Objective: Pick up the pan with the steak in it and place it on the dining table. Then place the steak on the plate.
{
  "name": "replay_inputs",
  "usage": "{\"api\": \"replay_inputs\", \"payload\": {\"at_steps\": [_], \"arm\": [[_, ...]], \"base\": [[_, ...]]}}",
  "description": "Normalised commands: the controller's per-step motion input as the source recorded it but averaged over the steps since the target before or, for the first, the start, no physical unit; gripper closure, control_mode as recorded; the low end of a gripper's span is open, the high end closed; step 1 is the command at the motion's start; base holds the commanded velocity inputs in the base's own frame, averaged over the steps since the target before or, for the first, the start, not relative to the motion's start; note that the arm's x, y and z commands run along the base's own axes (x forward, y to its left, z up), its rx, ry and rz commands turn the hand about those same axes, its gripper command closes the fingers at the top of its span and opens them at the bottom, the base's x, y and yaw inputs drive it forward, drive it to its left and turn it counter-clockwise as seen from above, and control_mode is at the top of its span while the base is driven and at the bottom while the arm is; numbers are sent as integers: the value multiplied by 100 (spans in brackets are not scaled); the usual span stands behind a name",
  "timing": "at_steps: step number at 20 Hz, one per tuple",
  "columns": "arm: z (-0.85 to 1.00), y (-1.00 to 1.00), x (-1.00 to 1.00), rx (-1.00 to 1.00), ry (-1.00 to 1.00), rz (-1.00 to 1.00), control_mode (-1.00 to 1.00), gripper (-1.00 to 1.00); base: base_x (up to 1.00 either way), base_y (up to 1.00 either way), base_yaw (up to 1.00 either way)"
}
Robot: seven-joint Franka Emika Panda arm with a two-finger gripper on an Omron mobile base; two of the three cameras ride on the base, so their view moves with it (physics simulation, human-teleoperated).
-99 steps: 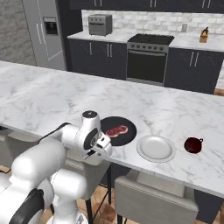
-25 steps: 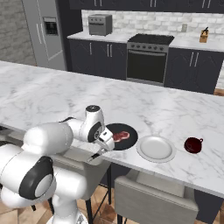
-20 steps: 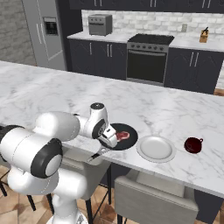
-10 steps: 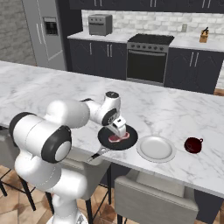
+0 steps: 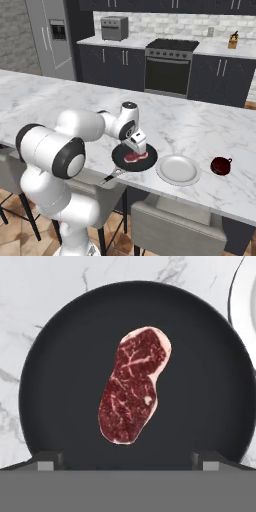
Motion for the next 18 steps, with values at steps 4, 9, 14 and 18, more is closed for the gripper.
{"api": "replay_inputs", "payload": {"at_steps": [4, 9, 14, 18], "arm": [[-27, 0, 7, -14, -1, 0, -100, -100], [-10, 0, 0, -6, -4, 0, -100, -100], [-4, -15, 19, -1, -2, 0, -100, -100], [-11, -30, 39, 0, 0, 0, -100, -100]], "base": [[0, 0, 0], [0, 0, 0], [0, 0, 0], [0, 0, 0]]}}
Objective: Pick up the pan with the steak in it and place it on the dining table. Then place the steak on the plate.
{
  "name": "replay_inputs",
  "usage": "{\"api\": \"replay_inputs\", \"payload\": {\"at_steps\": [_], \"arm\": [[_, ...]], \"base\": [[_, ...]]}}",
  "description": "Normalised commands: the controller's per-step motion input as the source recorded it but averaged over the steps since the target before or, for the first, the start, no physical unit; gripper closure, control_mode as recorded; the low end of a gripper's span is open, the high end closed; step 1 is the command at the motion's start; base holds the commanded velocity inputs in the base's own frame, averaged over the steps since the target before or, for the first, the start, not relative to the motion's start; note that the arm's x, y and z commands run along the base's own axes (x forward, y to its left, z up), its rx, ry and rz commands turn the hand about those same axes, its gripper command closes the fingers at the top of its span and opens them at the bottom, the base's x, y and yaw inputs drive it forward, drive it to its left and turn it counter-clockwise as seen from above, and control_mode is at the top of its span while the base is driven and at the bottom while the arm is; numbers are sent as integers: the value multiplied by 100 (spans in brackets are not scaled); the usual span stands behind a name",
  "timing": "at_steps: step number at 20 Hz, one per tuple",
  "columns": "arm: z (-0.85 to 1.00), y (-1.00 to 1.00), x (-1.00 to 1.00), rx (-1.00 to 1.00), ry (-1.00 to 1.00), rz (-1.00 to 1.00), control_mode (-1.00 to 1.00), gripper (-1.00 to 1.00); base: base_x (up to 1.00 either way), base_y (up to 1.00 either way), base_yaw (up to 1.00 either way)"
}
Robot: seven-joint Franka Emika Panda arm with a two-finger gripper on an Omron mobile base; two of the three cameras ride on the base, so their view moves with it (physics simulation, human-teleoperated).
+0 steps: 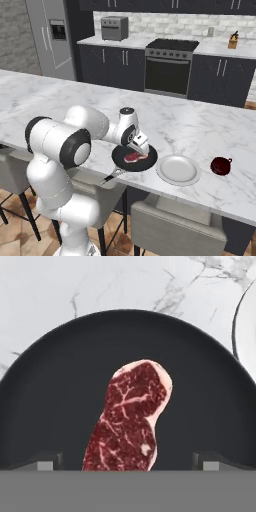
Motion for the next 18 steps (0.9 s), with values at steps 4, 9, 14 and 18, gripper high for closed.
{"api": "replay_inputs", "payload": {"at_steps": [4, 9, 14, 18], "arm": [[-17, -28, 39, 0, 0, 0, -100, -100], [-8, -8, 15, -1, 0, 0, -100, -100], [-3, 0, 0, 0, 0, 0, -100, -100], [-15, 0, 0, 0, 1, 0, -100, -100]], "base": [[0, 0, 0], [0, 0, 0], [0, 0, 0], [0, 0, 0]]}}
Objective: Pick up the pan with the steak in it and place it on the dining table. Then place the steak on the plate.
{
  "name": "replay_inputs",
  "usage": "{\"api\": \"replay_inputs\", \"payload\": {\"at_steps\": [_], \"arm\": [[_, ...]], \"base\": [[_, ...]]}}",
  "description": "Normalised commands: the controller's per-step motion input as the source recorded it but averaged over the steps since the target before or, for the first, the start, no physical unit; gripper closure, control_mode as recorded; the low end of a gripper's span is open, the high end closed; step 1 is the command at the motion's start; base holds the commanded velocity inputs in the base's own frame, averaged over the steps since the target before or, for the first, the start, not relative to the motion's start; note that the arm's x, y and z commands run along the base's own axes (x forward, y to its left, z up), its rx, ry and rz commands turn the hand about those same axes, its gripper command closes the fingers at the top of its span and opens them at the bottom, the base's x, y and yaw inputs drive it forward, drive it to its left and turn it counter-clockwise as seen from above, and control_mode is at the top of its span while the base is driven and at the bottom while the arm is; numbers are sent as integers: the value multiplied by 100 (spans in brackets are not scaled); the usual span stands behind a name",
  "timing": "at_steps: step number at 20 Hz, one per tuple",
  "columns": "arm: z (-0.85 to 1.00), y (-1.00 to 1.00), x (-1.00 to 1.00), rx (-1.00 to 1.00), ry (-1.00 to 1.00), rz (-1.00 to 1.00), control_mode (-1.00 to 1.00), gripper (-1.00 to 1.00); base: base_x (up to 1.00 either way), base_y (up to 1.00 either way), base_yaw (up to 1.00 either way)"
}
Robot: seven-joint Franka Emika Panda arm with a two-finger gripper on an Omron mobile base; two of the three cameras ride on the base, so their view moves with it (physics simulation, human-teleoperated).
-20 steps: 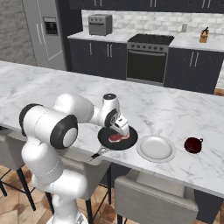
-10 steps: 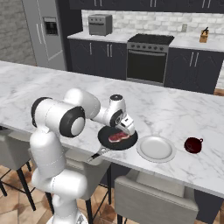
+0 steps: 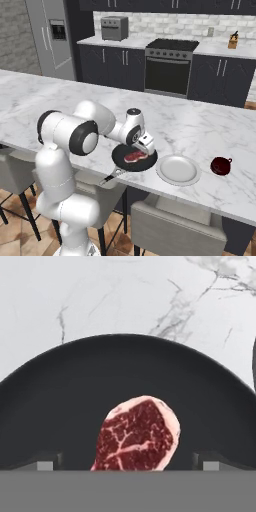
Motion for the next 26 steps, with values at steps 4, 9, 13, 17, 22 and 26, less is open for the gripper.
{"api": "replay_inputs", "payload": {"at_steps": [4, 9, 13, 17, 22, 26], "arm": [[-21, 0, 0, -1, 2, -1, -100, -100], [-23, 1, 0, -1, 1, -2, -100, -100], [-18, 0, 4, -1, 0, -2, -100, -100], [-19, 2, 10, 0, 0, -3, -100, -100], [-17, 1, 16, 0, 0, -3, -100, -100], [-17, 0, 8, 0, 0, -2, -100, -100]], "base": [[0, 0, 0], [0, 0, 0], [0, 0, 0], [0, 0, 0], [0, 0, 0], [0, 0, 0]]}}
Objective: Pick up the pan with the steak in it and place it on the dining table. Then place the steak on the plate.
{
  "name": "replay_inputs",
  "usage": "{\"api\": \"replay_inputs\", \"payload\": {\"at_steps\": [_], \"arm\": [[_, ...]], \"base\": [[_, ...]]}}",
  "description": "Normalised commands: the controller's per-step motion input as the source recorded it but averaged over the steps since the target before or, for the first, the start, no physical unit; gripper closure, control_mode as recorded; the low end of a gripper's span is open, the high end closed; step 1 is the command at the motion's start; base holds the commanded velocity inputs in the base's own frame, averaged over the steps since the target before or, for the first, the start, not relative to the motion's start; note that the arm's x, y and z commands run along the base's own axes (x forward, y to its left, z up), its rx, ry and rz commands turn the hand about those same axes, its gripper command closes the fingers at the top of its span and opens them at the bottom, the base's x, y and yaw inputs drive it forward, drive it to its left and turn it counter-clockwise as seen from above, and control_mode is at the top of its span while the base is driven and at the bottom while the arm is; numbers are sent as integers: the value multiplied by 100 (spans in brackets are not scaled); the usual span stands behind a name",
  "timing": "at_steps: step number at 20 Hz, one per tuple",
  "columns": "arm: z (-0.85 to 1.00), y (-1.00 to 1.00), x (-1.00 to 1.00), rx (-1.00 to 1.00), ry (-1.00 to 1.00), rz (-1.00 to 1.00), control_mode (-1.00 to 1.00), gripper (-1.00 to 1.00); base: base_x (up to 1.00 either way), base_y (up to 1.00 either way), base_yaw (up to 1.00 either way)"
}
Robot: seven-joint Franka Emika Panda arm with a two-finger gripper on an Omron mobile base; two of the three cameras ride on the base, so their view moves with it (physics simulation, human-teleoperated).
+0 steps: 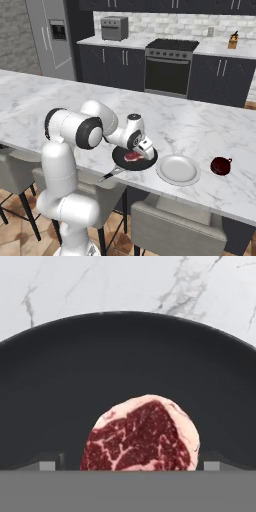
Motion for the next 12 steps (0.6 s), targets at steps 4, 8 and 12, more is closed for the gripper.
{"api": "replay_inputs", "payload": {"at_steps": [4, 8, 12], "arm": [[-3, 1, 2, 0, 0, -1, -100, 100], [0, 0, 0, 0, 0, 0, -100, 100], [11, -1, 0, 2, 0, -3, -100, 100]], "base": [[0, 0, 0], [0, 0, 0], [0, 0, 0]]}}
